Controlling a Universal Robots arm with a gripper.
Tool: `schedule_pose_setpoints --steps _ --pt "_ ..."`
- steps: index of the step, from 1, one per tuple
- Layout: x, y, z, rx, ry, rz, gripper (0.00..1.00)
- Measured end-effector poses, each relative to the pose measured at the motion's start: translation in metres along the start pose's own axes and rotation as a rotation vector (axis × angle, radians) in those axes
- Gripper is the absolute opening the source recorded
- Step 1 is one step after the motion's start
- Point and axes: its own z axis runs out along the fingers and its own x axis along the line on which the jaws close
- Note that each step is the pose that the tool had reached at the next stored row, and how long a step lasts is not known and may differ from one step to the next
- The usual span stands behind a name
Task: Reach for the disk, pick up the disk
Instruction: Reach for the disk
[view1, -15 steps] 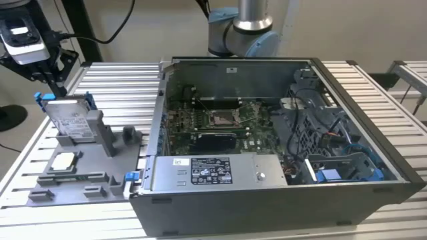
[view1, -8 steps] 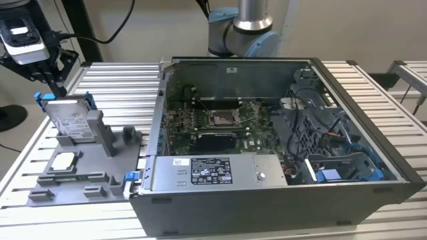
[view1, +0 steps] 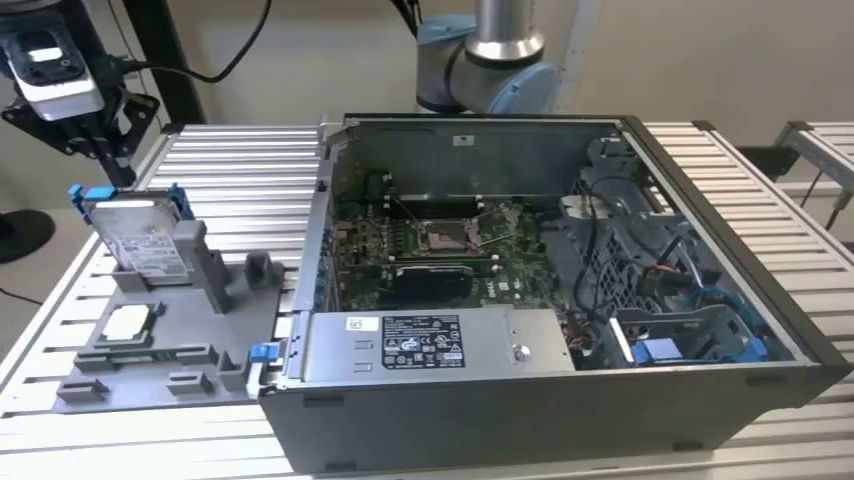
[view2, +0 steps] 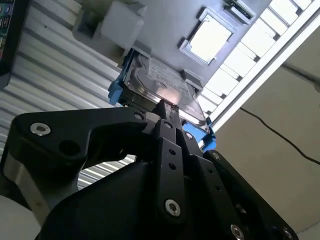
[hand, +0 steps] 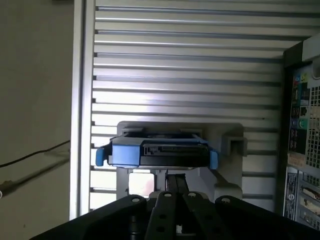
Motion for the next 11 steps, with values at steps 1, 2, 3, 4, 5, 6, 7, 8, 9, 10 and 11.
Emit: schedule_pose_setpoints --steps 1,2,3,4,5,6,7,8,9,10,11 --pt "0.0040 0.0020 0.0002 0.0000 0.0001 0.000 0.00" --pt "0.0082 0.0035 0.0004 0.0001 0.0001 0.000 0.00" --pt "0.0130 0.0044 0.0006 0.0001 0.0001 0.000 0.00" --pt "0.0175 0.0051 0.0007 0.0001 0.0002 0.000 0.00" --pt "0.0220 0.0058 0.0008 0.0001 0.0002 0.000 0.00" --pt "0.0263 0.0066 0.0011 0.0000 -0.0001 0.000 0.00" --pt "0.0287 0.0077 0.0012 0.0001 0.0001 0.000 0.00" --pt "0.0303 0.0088 0.0012 0.0001 0.0002 -0.001 0.00" --pt "0.0314 0.0099 0.0014 0.0000 0.0000 -0.001 0.00" --pt "0.0326 0.0111 0.0014 0.0001 0.0001 -0.001 0.00" --pt "0.0339 0.0120 0.0015 0.0001 0.0001 -0.002 0.00"
